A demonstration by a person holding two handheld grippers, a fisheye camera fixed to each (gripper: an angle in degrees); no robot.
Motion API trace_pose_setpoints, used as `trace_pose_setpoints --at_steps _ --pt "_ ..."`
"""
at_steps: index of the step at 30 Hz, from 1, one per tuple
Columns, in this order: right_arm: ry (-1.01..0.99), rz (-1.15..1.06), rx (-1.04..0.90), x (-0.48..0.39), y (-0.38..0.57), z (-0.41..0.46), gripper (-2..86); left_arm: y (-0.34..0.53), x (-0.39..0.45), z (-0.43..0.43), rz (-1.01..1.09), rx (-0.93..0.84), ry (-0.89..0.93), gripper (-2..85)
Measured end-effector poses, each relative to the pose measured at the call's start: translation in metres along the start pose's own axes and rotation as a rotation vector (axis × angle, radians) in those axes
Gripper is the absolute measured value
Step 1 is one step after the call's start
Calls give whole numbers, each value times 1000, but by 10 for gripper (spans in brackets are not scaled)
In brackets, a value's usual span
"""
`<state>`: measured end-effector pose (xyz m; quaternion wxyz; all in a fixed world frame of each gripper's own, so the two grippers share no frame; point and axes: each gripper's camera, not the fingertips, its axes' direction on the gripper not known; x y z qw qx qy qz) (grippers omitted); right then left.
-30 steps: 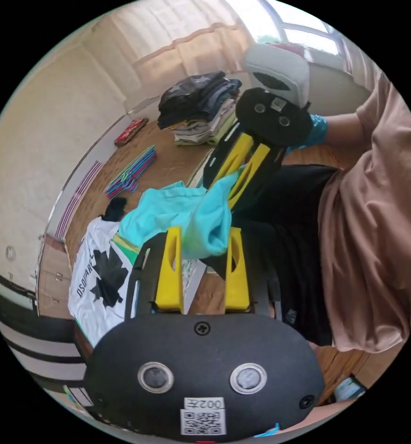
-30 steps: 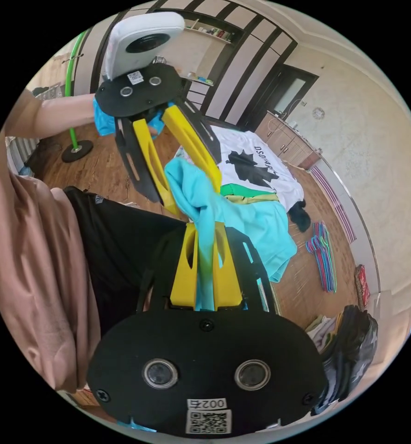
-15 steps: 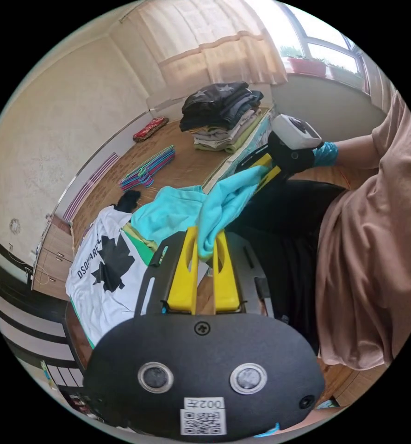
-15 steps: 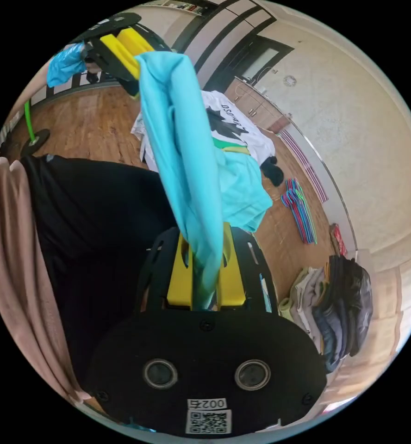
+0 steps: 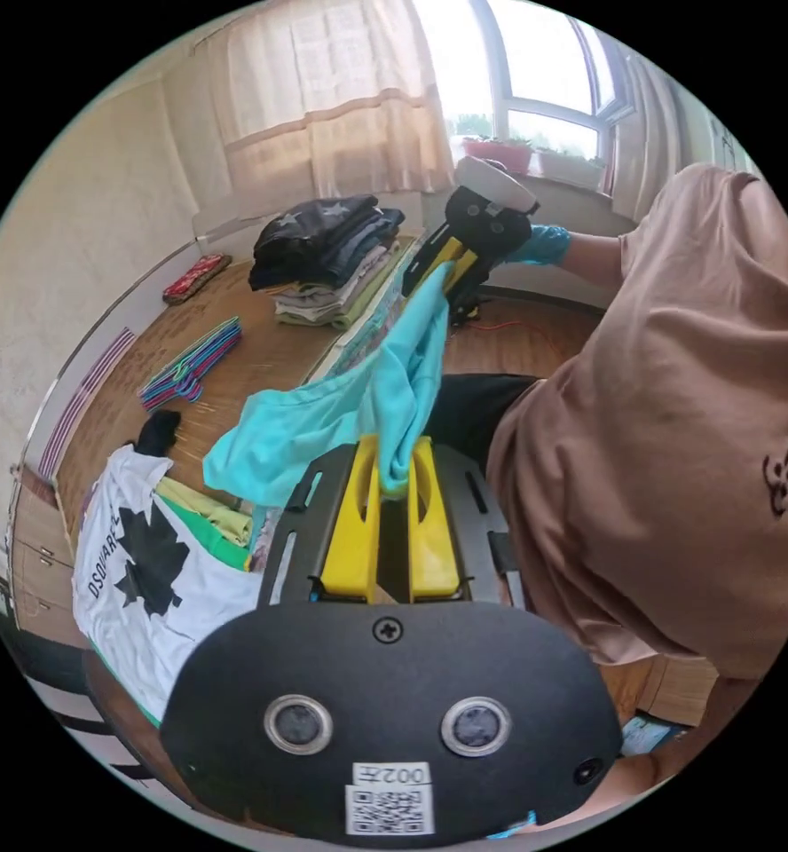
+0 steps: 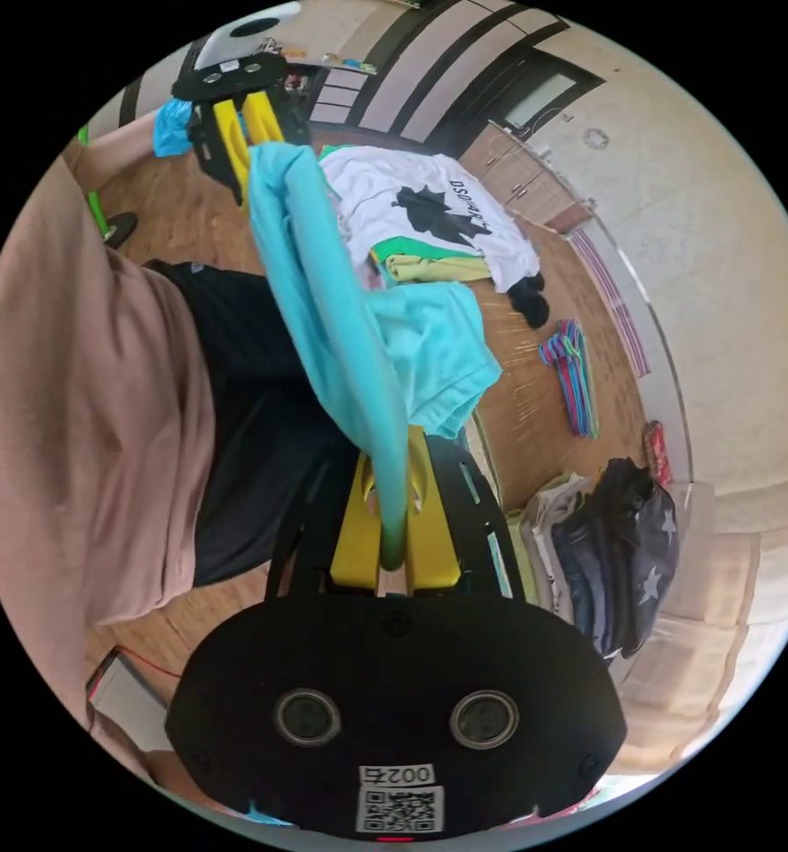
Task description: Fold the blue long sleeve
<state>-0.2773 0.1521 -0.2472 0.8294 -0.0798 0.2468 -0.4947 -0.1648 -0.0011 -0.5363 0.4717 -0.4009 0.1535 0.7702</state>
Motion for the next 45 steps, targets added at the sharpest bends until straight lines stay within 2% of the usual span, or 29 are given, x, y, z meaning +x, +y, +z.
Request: trace_pose_setpoints --at_steps 4,8,10,12,16,20,24,27,29,33,36,40,45 --pt "96 36 34 69 -36 9 -1 -47 -57 -13 16 -87 -182 43" --pt "278 125 38 195 -96 11 -2 -133 -154 -26 39 -166 -528 42" --pt "366 198 62 244 -115 -4 -2 -172 -191 -42 12 -150 -666 42" --pt "451 275 113 280 -125 -26 -2 -212 -223 -71 -48 -52 -813 43" --pt "582 359 187 317 -126 -60 0 -241 -241 -101 -96 77 -893 42" --pt "596 337 190 307 -106 -44 -1 -237 -236 -95 -85 103 -831 42" --pt "504 285 143 269 -73 12 -1 -199 -214 -32 -68 33 -646 41" --pt "358 271 77 218 -36 77 -1 -155 -180 39 -60 -23 -486 40" --pt "185 269 4 166 -3 134 0 -125 -154 82 -69 -59 -389 40" --pt "-4 233 -66 86 36 195 0 -68 -100 147 -98 -116 -221 40" --pt "-6 235 -60 50 52 212 1 -46 -88 157 -137 -91 -142 39" --pt "-5 254 34 42 58 206 3 -39 -90 148 -140 -76 -174 39" --pt "-116 215 41 33 67 215 8 -33 -97 145 -122 -93 -99 39"
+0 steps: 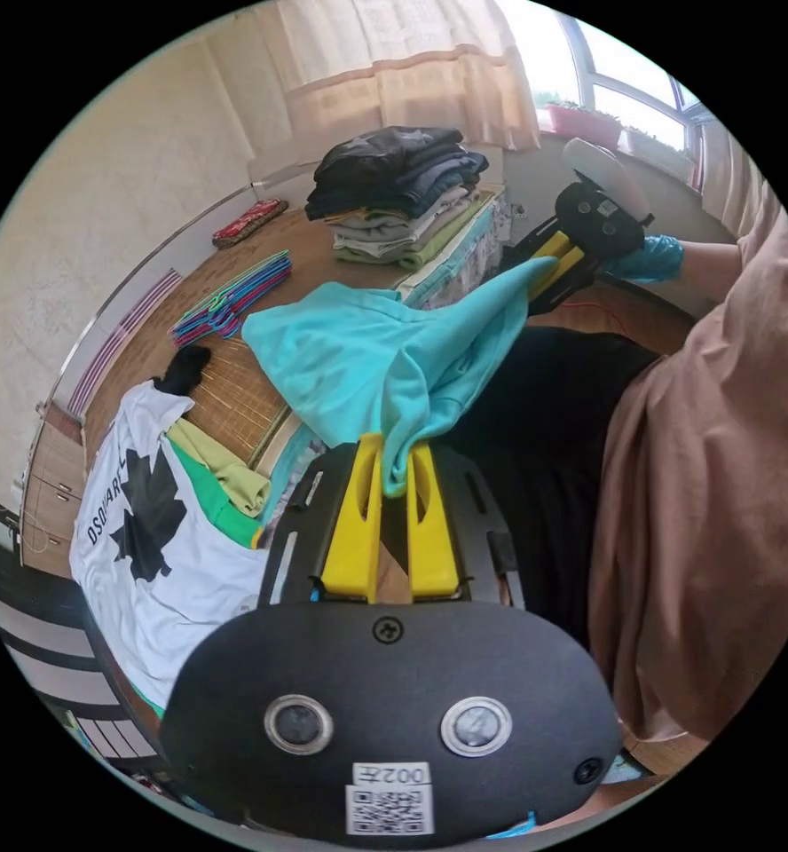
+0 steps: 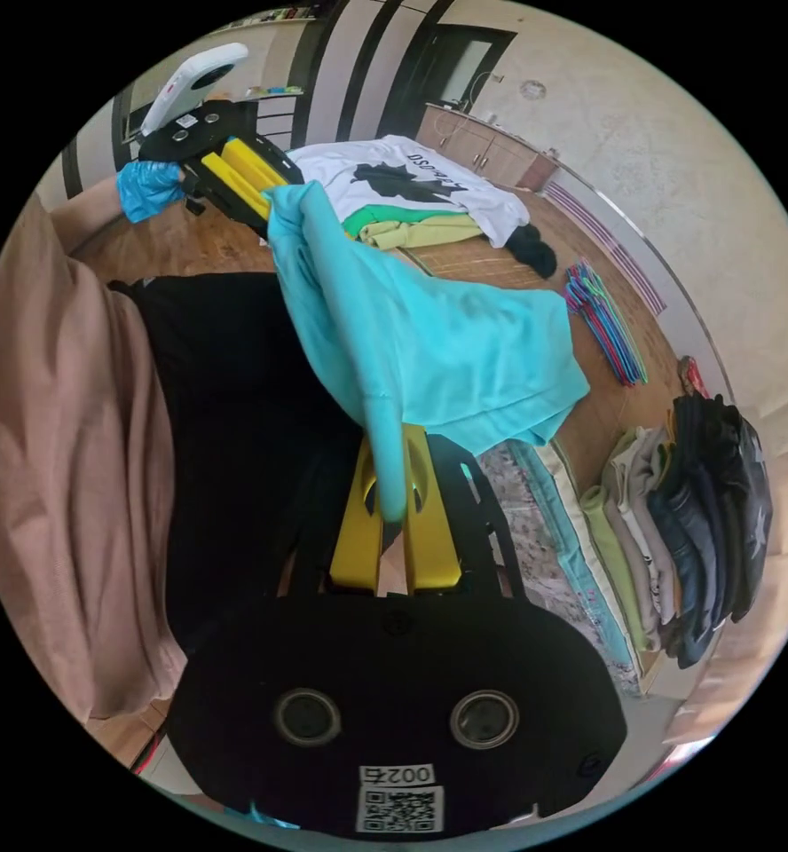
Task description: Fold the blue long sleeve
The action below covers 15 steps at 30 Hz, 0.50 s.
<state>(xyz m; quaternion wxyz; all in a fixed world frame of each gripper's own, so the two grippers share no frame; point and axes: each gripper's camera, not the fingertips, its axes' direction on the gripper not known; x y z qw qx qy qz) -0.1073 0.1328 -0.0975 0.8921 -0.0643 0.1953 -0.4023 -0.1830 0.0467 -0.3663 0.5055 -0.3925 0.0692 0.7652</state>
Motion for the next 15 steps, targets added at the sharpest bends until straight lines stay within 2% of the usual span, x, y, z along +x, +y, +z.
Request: trace_pose_setpoints --at_steps 4,10,12,15 --pt "-68 -4 -19 -1 14 8 26 6 1 9 -19 -40 51 36" --pt "-222 -17 -36 29 47 6 96 16 -36 12 -55 -158 134 26" --pt "-233 9 -19 48 58 1 109 21 -65 8 -57 -221 140 26" --pt "-175 93 47 87 71 -2 112 15 -109 1 -113 -188 81 27"
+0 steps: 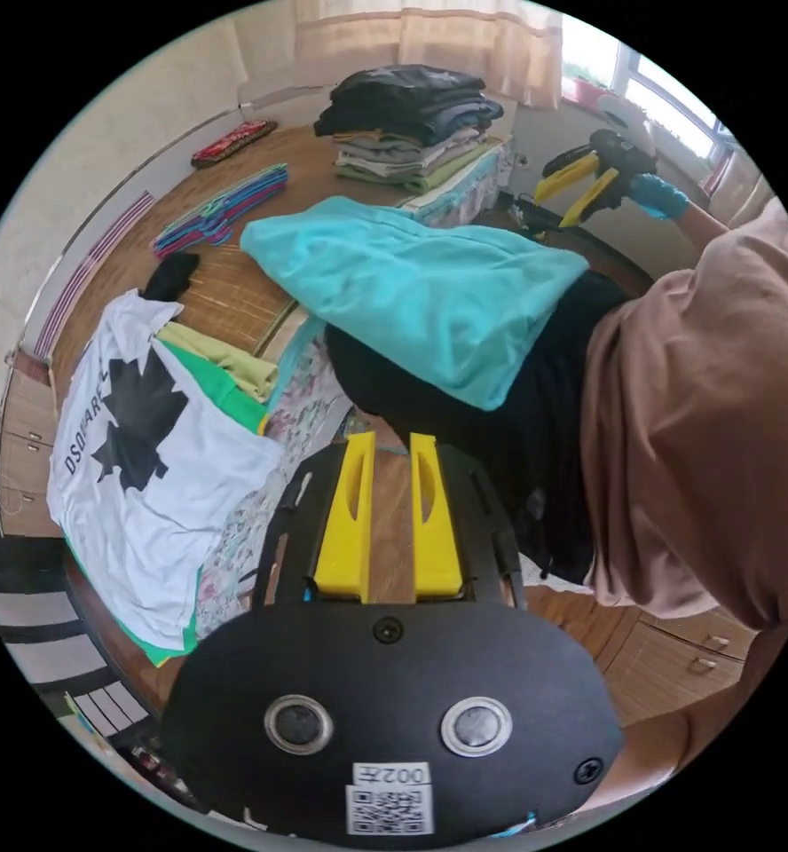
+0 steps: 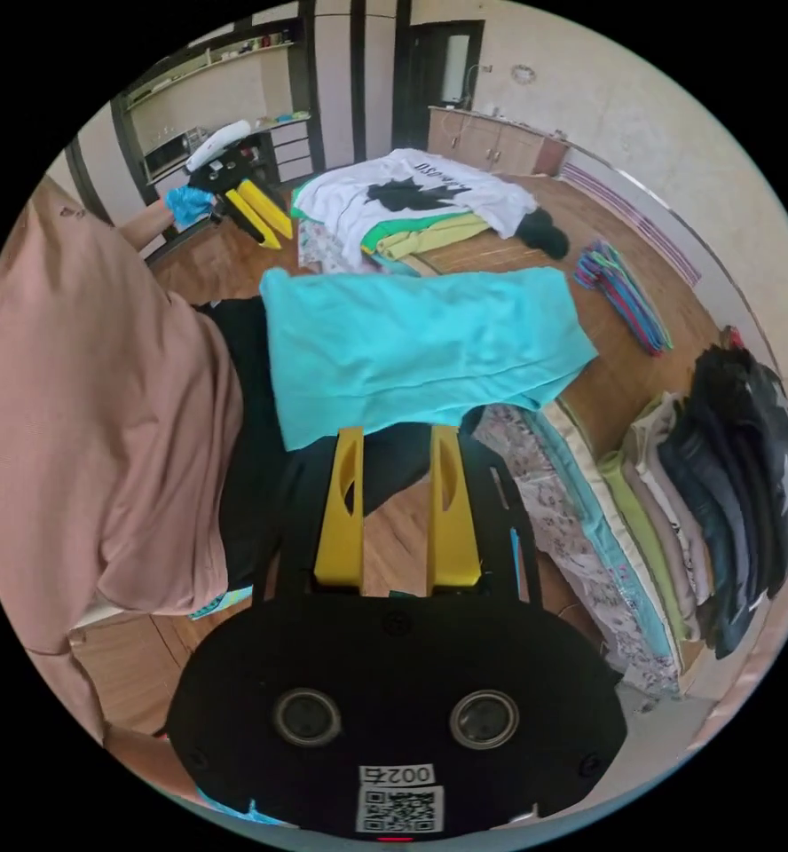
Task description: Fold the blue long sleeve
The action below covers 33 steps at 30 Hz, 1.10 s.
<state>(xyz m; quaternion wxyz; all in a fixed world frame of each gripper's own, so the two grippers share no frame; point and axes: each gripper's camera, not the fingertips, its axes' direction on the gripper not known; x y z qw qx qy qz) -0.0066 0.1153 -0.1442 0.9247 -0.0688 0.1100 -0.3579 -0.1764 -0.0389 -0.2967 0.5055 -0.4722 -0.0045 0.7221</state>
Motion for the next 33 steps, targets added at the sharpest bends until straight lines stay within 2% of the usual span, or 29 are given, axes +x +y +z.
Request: trace_pose_setpoints --at_steps 5,9,13,17,21,24,29,31,33 --pt "195 217 199 85 -6 29 109 -56 -68 6 -131 201 -68 29" --pt "214 384 284 144 -24 74 109 -128 -121 46 -267 320 -112 32" --pt "260 491 256 207 -54 141 117 -194 -169 92 -370 326 -69 48" --pt "208 639 240 271 -76 198 128 -267 -212 145 -433 246 -54 75" --pt "154 689 224 313 -89 235 132 -317 -246 179 -492 266 20 87" --pt "110 711 123 336 -98 265 127 -345 -266 205 -519 239 96 87" --pt "37 689 135 347 -98 284 68 -375 -282 232 -471 206 220 57" --pt "73 659 141 346 -101 284 47 -381 -286 231 -458 220 228 33" --pt "180 627 165 340 -103 275 38 -385 -285 217 -449 247 153 4"
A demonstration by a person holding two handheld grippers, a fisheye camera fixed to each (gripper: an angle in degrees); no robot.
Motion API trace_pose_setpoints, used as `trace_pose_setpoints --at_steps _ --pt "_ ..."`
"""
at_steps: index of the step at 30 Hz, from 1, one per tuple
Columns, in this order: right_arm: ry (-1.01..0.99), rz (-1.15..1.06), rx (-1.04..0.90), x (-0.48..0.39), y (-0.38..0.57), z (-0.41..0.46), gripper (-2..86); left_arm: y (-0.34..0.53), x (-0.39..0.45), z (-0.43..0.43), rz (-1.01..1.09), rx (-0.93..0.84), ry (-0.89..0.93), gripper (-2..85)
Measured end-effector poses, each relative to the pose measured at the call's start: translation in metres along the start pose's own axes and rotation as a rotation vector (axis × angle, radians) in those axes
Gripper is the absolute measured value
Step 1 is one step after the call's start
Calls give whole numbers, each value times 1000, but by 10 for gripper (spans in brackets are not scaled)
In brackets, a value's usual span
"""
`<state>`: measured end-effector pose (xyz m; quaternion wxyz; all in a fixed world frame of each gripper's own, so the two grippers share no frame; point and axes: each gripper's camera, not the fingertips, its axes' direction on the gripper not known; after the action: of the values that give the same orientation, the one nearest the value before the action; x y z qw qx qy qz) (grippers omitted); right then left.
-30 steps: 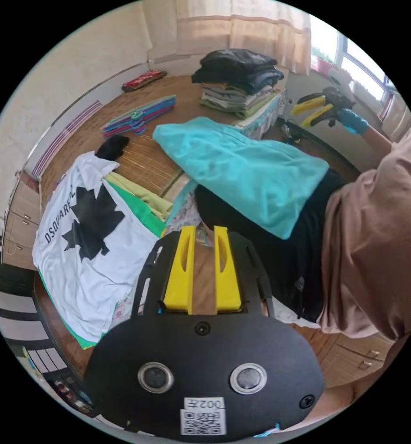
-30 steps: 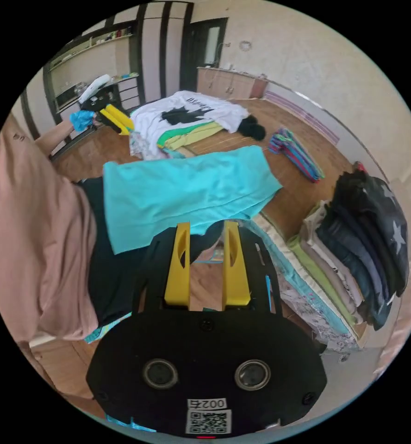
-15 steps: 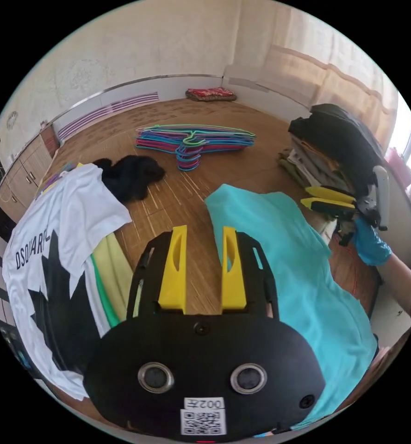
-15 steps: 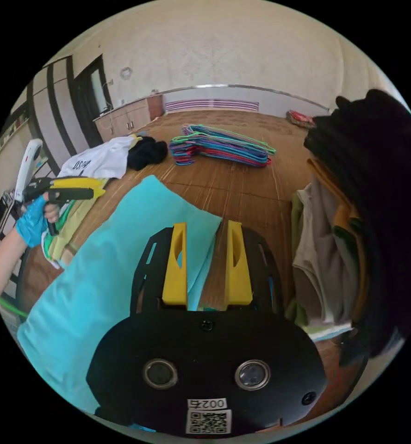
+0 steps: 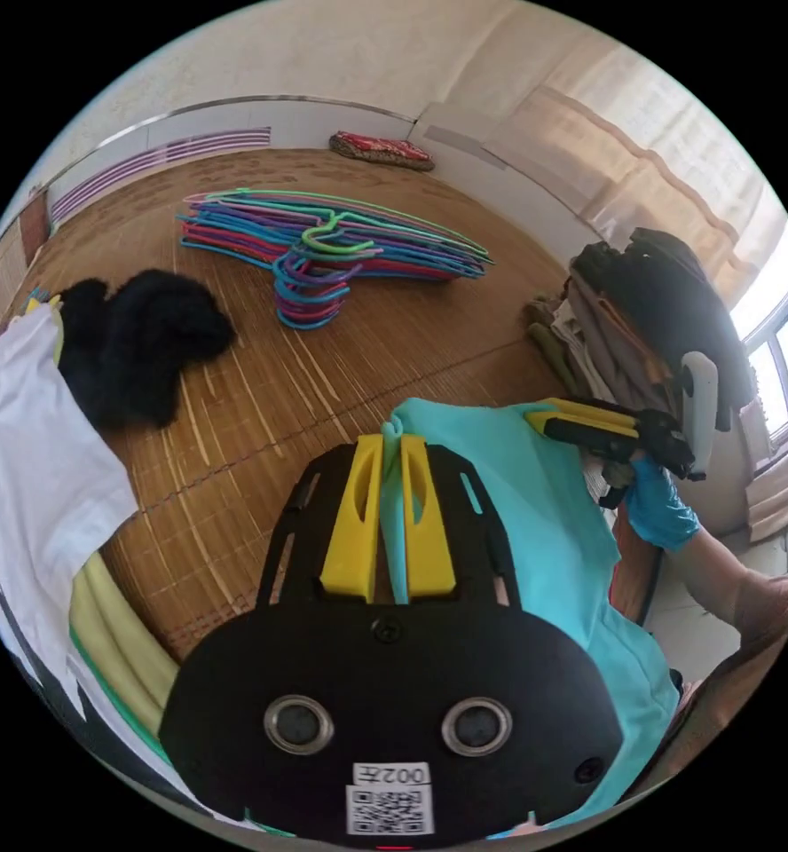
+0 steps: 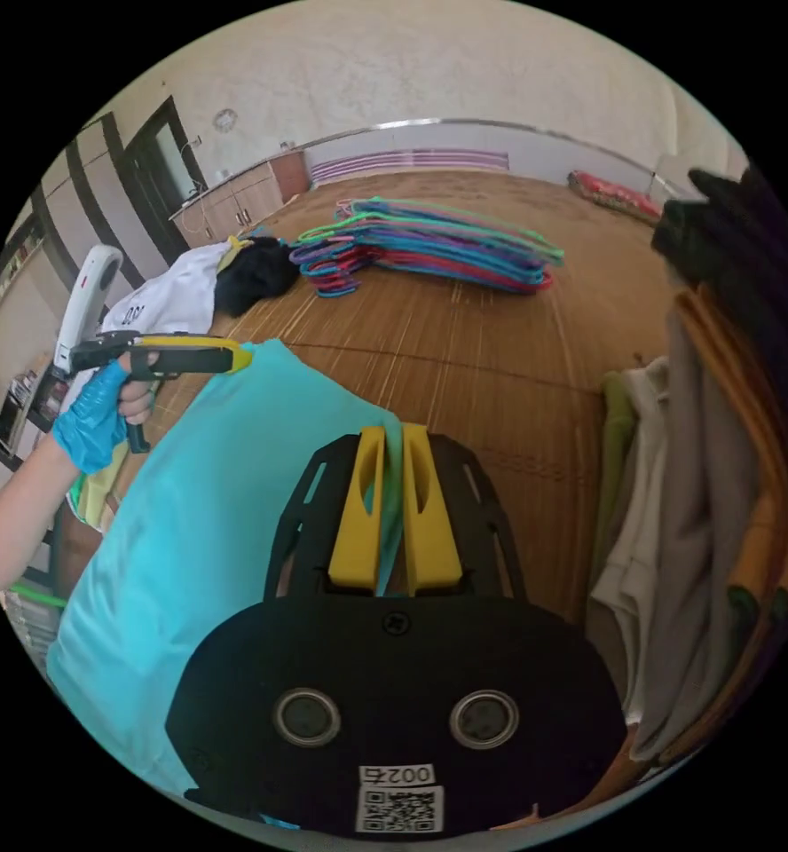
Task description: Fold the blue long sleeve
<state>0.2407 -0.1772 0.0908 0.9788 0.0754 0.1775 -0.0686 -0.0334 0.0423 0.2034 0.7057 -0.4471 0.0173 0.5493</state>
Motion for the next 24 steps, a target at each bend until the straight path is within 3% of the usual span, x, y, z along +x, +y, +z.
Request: trace_pose_setpoints --at_steps 3,6,12,16,20,24 --pt "69 -59 85 -8 0 -9 32 -6 17 -6 52 34 -109 -5" --pt "82 -97 -9 -11 -5 22 30 -16 33 13 107 -25 -225 -3" --pt "104 -145 -48 -17 -18 50 37 -37 45 24 163 -46 -292 -3" --pt "107 -160 -127 -18 -36 56 74 -48 49 26 179 -77 -276 -3" --pt "156 -171 -24 -27 -36 25 84 -52 50 -7 143 -21 -266 17" --pt "54 -206 19 -44 -29 13 86 -43 78 -37 275 39 -175 37"
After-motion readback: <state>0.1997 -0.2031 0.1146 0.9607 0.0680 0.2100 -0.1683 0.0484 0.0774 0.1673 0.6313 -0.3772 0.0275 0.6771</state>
